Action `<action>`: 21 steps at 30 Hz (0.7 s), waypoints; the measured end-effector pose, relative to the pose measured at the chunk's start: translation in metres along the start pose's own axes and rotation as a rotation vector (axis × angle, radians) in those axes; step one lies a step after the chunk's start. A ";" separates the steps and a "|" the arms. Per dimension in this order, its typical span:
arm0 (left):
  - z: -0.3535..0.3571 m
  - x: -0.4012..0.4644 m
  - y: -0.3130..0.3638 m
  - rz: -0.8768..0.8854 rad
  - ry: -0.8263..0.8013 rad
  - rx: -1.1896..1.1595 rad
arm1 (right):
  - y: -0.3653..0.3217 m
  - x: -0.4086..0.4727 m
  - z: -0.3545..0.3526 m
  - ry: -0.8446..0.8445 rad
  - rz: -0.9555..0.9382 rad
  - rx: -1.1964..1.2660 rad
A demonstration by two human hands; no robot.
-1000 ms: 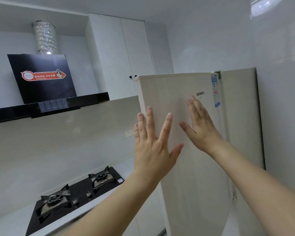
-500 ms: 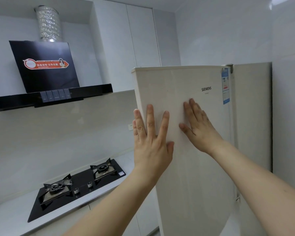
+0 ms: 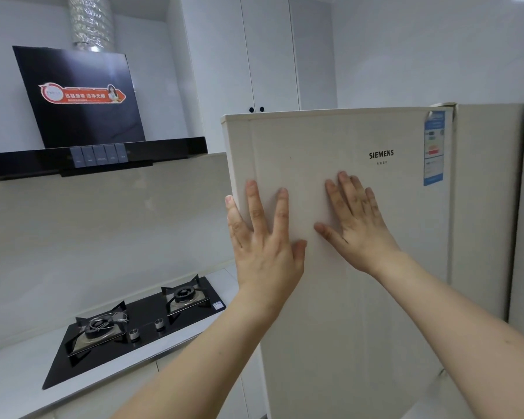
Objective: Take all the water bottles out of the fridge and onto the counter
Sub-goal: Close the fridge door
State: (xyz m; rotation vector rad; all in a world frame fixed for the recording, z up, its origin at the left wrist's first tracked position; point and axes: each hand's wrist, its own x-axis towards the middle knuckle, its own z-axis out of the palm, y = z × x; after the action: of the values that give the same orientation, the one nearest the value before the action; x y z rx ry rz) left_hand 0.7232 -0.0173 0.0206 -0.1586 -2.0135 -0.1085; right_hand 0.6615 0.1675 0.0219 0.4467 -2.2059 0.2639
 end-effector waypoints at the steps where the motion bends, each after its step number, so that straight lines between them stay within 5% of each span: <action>1: 0.005 0.002 -0.003 -0.007 0.004 -0.003 | 0.002 0.003 0.005 0.009 -0.012 -0.020; 21: 0.129 0.063 -0.086 -0.056 -0.015 -0.162 | 0.028 0.088 0.111 0.212 -0.170 -0.348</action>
State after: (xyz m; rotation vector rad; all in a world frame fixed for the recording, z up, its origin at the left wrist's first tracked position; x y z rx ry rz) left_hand 0.5679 -0.0796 0.0207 -0.2067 -2.0237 -0.3070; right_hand 0.5204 0.1362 0.0212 0.3894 -1.9415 -0.1567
